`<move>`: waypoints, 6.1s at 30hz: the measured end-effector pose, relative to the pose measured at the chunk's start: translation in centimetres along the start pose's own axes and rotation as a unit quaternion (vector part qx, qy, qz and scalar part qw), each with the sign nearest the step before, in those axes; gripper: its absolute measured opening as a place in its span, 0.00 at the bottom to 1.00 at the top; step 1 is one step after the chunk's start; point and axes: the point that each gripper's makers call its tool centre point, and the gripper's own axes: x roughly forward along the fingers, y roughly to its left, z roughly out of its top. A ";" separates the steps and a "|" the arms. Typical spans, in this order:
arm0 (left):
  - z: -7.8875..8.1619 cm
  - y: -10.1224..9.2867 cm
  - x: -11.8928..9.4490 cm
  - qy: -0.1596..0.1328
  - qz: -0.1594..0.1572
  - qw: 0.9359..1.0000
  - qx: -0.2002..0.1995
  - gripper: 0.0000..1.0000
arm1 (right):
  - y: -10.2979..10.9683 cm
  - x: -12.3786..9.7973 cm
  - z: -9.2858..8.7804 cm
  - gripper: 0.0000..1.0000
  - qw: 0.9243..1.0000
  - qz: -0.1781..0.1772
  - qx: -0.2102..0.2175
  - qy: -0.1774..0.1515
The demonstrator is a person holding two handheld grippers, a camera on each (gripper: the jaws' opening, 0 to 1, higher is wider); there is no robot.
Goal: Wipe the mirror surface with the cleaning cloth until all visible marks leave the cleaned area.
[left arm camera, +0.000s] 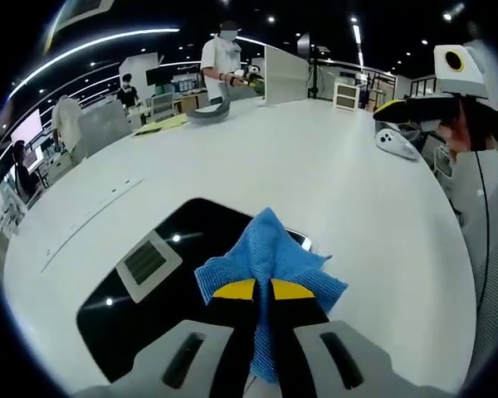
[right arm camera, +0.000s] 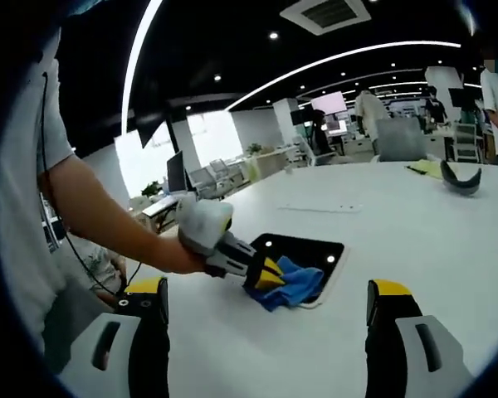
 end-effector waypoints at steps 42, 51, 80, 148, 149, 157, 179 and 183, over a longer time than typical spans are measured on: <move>2.1 -2.1 2.6 -0.025 -0.029 0.999 -0.002 0.03 | -0.5 -0.3 0.5 1.00 1.000 0.006 -0.007 -0.014; 2.1 -2.0 2.7 -0.020 -0.037 0.999 -0.008 0.03 | -0.3 -0.3 0.6 1.00 1.000 0.007 -0.008 -0.016; 2.8 -0.1 3.4 -0.025 -0.036 0.999 0.007 0.03 | -0.4 0.0 0.1 0.98 1.000 0.012 0.013 -0.009; 4.8 8.3 5.1 -0.048 0.009 0.999 0.011 0.03 | -2.3 -0.1 -0.7 0.95 1.000 -0.009 0.023 0.000; 4.8 8.4 5.1 -0.048 0.010 0.999 0.009 0.03 | -2.3 -0.1 -0.8 0.95 1.000 -0.010 0.023 0.002; 4.8 9.2 5.0 -0.048 0.019 0.999 0.008 0.03 | -2.5 0.0 -0.7 0.94 1.000 -0.011 0.024 0.001; 4.5 10.3 4.8 -0.047 0.032 0.998 0.001 0.03 | -2.7 0.1 -0.7 0.93 0.999 -0.012 0.031 0.003; 4.4 10.4 4.7 -0.051 0.031 0.998 -0.004 0.03 | -3.0 0.1 -0.7 0.93 0.999 -0.017 0.034 0.002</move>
